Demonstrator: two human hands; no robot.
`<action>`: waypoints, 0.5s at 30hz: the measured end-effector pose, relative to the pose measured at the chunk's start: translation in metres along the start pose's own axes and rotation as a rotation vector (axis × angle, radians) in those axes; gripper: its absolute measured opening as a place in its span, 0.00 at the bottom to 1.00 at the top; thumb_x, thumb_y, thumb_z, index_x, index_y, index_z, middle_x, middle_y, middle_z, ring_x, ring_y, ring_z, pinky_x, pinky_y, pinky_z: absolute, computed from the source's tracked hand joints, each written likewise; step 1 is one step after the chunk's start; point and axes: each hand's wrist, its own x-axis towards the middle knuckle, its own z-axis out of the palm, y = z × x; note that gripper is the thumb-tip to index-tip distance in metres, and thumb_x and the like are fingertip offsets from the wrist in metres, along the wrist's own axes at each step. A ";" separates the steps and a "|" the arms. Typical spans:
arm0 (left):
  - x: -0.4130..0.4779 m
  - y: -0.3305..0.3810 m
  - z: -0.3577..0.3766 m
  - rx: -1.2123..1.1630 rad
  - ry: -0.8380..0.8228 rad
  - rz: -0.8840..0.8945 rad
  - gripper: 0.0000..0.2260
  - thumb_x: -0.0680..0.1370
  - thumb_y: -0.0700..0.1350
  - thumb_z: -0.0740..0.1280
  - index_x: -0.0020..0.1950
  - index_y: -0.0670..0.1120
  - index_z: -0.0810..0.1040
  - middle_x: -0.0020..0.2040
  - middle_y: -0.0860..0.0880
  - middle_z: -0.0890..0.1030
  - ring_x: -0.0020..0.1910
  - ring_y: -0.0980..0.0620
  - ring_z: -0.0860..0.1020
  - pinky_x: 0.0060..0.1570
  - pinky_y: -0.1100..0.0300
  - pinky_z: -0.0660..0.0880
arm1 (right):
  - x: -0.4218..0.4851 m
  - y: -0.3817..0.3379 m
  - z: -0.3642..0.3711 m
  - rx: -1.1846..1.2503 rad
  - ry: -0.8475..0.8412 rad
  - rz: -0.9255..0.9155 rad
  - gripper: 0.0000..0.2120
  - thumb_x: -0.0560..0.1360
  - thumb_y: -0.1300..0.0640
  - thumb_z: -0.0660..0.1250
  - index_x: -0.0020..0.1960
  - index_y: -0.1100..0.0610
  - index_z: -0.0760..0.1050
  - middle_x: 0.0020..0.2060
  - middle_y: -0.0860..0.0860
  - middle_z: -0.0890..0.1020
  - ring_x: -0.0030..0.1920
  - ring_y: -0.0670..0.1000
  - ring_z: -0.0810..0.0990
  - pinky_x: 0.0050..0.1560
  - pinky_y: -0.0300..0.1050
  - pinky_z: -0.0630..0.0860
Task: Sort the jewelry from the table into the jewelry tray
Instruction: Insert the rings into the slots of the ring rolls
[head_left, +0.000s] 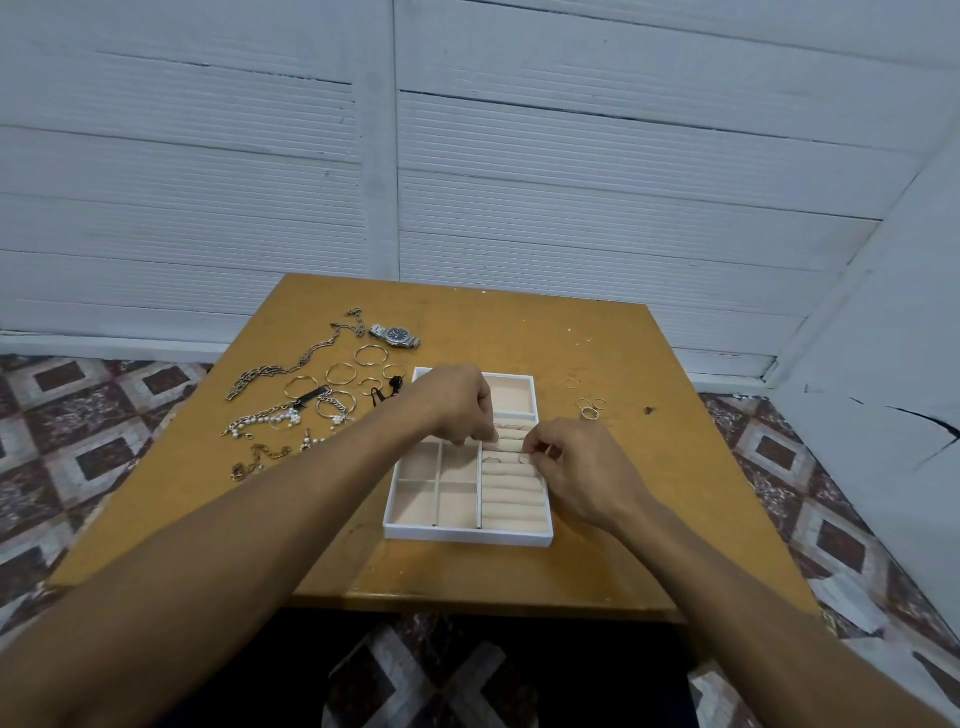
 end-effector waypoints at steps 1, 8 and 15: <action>0.000 0.000 -0.001 -0.024 -0.023 -0.010 0.07 0.70 0.47 0.75 0.42 0.45 0.82 0.40 0.50 0.85 0.31 0.56 0.81 0.40 0.59 0.77 | 0.000 0.001 0.000 -0.006 0.003 -0.003 0.07 0.75 0.60 0.65 0.48 0.54 0.81 0.44 0.47 0.83 0.43 0.46 0.78 0.42 0.43 0.74; -0.006 0.001 -0.008 -0.263 -0.160 -0.103 0.05 0.71 0.45 0.75 0.39 0.46 0.81 0.37 0.51 0.81 0.30 0.55 0.75 0.28 0.65 0.67 | -0.002 0.001 -0.001 0.069 0.031 0.034 0.07 0.74 0.61 0.66 0.48 0.54 0.81 0.41 0.45 0.81 0.40 0.44 0.75 0.41 0.38 0.72; -0.009 -0.002 -0.014 -0.391 -0.237 -0.217 0.06 0.74 0.42 0.71 0.48 0.41 0.82 0.35 0.49 0.78 0.28 0.54 0.70 0.27 0.64 0.64 | 0.000 0.001 -0.004 0.126 0.076 0.086 0.06 0.74 0.61 0.66 0.45 0.52 0.81 0.37 0.41 0.78 0.38 0.39 0.74 0.37 0.28 0.66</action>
